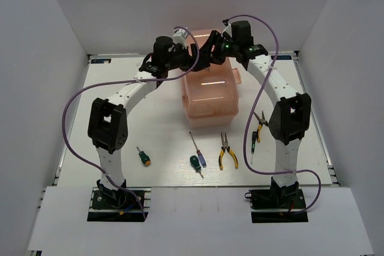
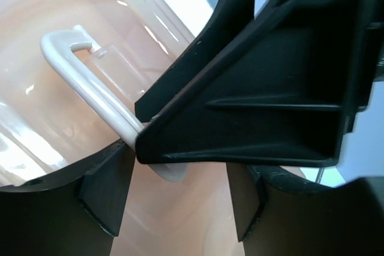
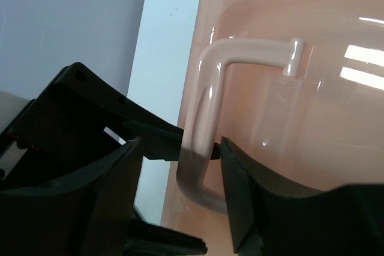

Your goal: Sort the tools into containers

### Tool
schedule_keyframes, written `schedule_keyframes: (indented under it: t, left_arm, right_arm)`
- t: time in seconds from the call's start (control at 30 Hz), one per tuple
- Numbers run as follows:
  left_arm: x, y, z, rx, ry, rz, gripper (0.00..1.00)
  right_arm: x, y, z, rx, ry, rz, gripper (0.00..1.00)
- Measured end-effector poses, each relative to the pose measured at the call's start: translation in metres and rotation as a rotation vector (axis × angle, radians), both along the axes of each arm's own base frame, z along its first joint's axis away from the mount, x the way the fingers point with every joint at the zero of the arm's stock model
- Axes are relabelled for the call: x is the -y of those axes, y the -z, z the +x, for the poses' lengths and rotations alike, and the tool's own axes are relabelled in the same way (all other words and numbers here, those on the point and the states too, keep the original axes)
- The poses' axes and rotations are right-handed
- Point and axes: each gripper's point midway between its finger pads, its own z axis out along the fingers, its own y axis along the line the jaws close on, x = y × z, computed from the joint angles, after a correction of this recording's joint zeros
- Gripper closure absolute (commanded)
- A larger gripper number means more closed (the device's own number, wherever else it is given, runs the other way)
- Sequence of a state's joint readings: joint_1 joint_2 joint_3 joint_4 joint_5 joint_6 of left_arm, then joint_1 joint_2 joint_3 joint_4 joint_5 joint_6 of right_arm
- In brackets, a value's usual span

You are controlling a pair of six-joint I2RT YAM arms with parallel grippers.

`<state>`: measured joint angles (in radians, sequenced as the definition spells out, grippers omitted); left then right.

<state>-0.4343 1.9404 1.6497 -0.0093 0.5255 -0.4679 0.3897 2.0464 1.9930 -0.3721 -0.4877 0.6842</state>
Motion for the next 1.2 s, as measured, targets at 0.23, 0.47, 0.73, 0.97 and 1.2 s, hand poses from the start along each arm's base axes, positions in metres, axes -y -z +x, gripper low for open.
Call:
schedule_keyframes:
  t: [0.23,0.47,0.73,0.97,1.2]
  left_arm:
    - [0.002,0.003,0.01,-0.011,-0.043,0.02,0.35]
    - [-0.007,0.006,0.022,-0.047,-0.151,0.048,0.44]
    - [-0.008,0.012,0.042,-0.112,-0.23,0.066,0.57]
    - [-0.005,0.016,0.043,-0.176,-0.261,0.051,0.79]
    - [-0.005,0.016,0.043,-0.193,-0.272,0.046,0.88]
  right_arm:
    - [0.012,-0.004,0.01,0.032,0.009,0.005,0.34]
    - [0.063,-0.008,0.03,0.17,0.081,-0.16,0.42]
    - [0.166,-0.013,0.04,0.262,0.238,-0.346,0.34]
    - [0.213,0.065,0.048,0.095,0.19,-0.341,0.34]
    - [0.201,0.127,0.04,-0.046,0.06,-0.253,0.33]
